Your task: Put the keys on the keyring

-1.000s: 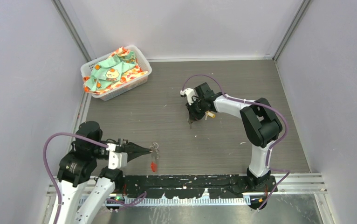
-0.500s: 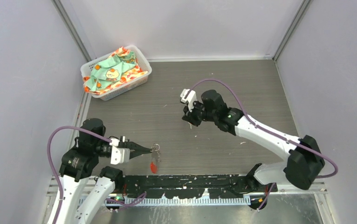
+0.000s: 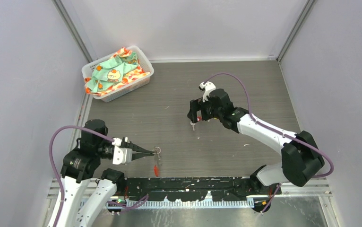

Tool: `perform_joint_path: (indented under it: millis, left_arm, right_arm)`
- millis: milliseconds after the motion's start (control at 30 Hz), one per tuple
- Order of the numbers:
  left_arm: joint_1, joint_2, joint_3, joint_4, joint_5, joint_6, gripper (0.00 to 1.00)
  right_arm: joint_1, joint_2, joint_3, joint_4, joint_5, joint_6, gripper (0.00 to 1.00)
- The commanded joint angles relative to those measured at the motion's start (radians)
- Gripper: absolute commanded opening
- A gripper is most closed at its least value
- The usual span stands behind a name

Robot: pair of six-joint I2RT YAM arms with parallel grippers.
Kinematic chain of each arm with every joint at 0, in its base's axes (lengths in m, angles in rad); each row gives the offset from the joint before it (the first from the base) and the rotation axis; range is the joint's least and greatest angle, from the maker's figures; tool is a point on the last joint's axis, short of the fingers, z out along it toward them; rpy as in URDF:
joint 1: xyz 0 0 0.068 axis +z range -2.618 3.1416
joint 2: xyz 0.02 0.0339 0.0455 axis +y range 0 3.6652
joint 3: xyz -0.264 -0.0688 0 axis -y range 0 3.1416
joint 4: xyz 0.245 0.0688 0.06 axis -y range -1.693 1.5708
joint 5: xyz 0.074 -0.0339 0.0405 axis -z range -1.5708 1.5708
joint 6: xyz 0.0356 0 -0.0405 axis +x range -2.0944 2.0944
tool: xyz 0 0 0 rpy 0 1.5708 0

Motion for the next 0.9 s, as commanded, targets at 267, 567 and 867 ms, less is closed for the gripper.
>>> perform_joint_path:
  millis: [267,567,867]
  left_arm:
    - [-0.001,0.007,0.048,0.001,0.015,-0.014,0.00]
    - [-0.001,0.010,0.045,0.009,0.009,-0.012,0.00]
    - [-0.001,0.010,0.048,0.012,-0.001,-0.002,0.00]
  right_arm:
    - [-0.024,0.176,0.201,-0.152,0.012,0.061,0.81]
    - [-0.023,0.307,0.217,-0.094,-0.025,0.011,0.50]
    - [-0.023,0.371,0.214,-0.034,-0.038,-0.007,0.49]
